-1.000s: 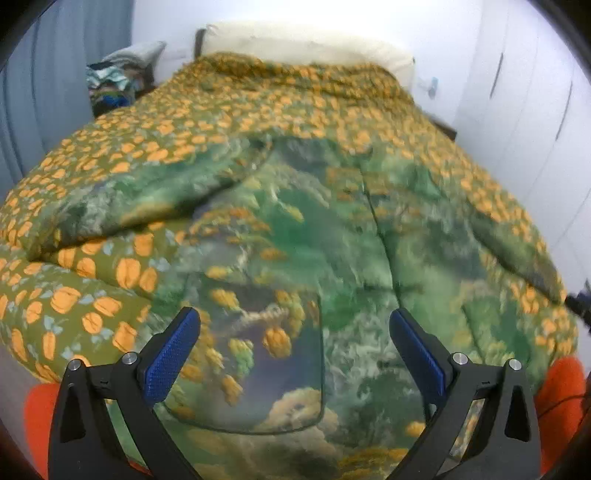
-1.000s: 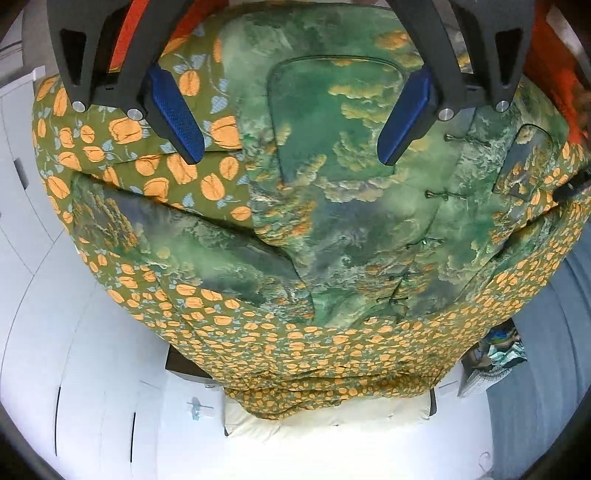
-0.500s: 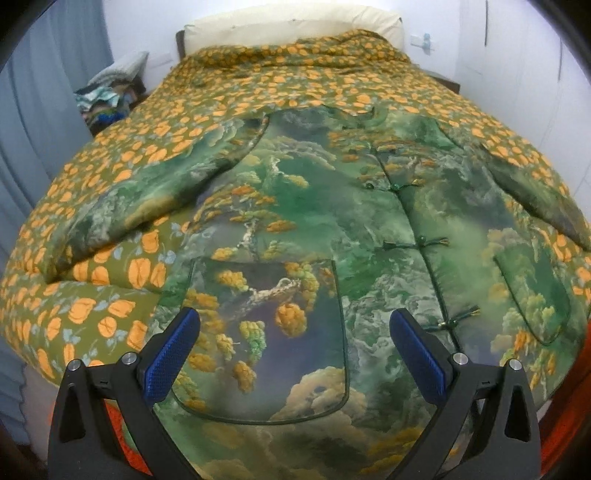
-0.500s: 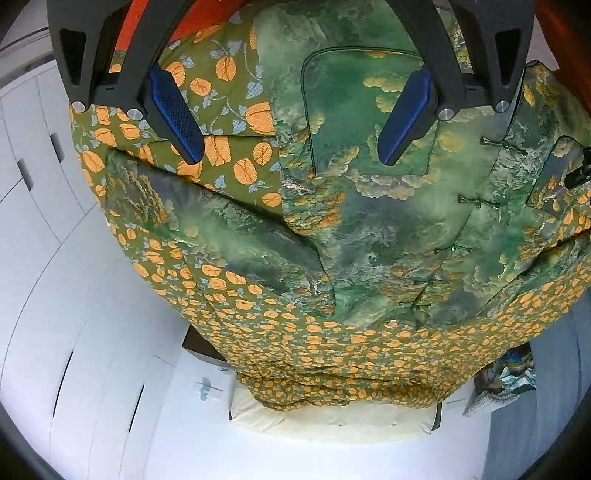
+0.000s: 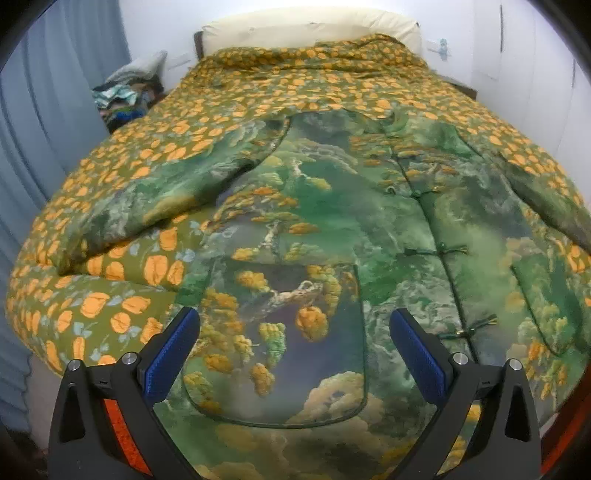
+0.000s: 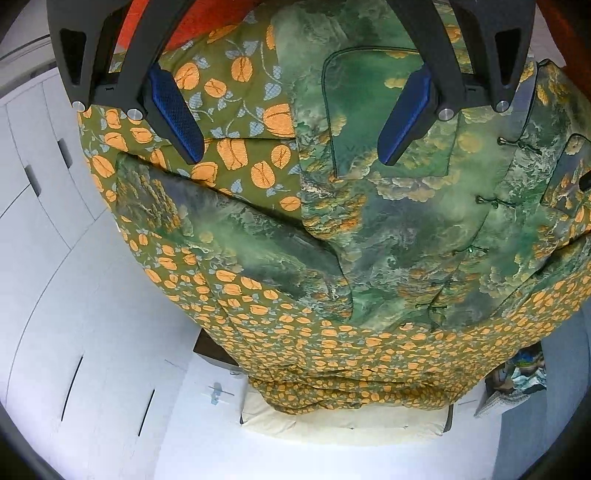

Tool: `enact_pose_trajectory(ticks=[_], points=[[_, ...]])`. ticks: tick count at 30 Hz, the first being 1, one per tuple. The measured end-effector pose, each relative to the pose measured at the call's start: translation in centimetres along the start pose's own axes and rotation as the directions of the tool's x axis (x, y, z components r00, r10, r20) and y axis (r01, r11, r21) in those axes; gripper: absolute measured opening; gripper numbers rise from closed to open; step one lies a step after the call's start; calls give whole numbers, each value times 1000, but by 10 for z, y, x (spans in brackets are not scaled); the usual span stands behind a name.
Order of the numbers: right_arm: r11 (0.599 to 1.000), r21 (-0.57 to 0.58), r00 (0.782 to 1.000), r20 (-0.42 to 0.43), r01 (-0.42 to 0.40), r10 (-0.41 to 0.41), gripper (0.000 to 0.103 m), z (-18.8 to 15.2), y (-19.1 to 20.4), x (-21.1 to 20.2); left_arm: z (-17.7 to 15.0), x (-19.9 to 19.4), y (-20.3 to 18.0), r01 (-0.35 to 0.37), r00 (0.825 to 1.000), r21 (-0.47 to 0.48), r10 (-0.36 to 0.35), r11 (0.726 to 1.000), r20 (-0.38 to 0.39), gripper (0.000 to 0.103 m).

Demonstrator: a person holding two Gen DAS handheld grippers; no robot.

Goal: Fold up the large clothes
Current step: 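Open both grippers and lift them off the spread jacket, then grasp a sleeve cuff with the right gripper and lift it over the jacket body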

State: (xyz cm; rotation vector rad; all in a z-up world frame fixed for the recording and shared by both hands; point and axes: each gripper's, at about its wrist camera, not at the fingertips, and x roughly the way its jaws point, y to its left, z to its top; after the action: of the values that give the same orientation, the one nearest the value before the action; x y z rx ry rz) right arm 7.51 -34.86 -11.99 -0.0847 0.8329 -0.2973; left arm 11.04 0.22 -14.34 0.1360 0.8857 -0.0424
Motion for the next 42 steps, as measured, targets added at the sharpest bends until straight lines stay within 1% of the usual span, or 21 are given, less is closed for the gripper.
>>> enact_pose_trajectory(ticks=[4,12,16,19,21,23,25,26,27,28,30,31,32,33,34,35,37,39,40,41,42], points=[[1000,-2,1000,-1,7,-7,94,0,-1,1,0,1,-2,-19,1000,12,19,1000,-2,102],[1000,-4,1000,-3,15,-15,94,-1,-2,1,-1,2,-2,-6,1000,5,6,1000,-20,102],[1000,-5,1000,-6,17,-17,94,-1,-4,1,-3,7,4,33,998,-27,-35,999,-61,102],[1000,-6,1000,-6,20,-20,94,-1,-5,2,-5,9,3,4,999,2,-4,1000,-51,102],[1000,-2,1000,-3,18,-18,94,-1,-7,3,-7,8,1,21,999,14,-21,1000,-41,102],[1000,17,1000,12,-25,25,94,0,-14,5,-8,8,-1,61,998,13,-60,998,-35,102],[990,57,991,28,-130,128,94,0,-30,12,-8,9,-6,94,994,32,-92,995,-58,102],[983,77,986,35,-166,163,94,0,-37,16,-7,10,-9,96,993,46,-92,994,-74,102],[970,121,977,47,-211,207,94,1,-50,23,-6,11,-10,96,992,55,-91,994,-87,102],[954,193,973,52,-230,225,94,0,-71,34,-6,10,-10,100,992,52,-95,994,-87,102],[912,321,966,57,-256,251,94,-4,-107,53,-4,8,-6,118,990,27,-116,993,-79,102],[854,435,957,78,-286,281,94,-12,-141,69,-3,6,-3,119,990,16,-117,993,-72,102],[809,509,953,90,-293,289,94,-18,-162,78,-2,5,-1,107,993,12,-106,994,-57,102],[743,600,949,101,-297,298,94,-27,-187,90,-1,2,1,86,996,9,-86,996,-35,102],[632,718,942,103,-292,319,94,-43,-218,109,0,1,2,74,997,6,-73,997,-22,102],[556,783,939,102,-280,330,94,-54,-236,121,0,1,3,68,998,2,-68,998,-14,102],[434,865,933,97,-252,348,92,-70,-263,142,2,1,5,57,998,-12,-57,998,-2,102],[377,890,923,109,-256,370,90,-73,-275,161,3,4,6,54,999,-22,-54,998,-2,102],[339,903,919,130,-264,371,88,-73,-280,169,3,6,5,57,998,-24,-57,998,-9,102],[282,921,918,157,-269,365,87,-74,-286,180,3,7,5,57,998,-23,-58,998,-13,102],[236,937,919,159,-255,360,87,-76,-290,190,3,9,4,56,998,-19,-56,998,-19,102]])
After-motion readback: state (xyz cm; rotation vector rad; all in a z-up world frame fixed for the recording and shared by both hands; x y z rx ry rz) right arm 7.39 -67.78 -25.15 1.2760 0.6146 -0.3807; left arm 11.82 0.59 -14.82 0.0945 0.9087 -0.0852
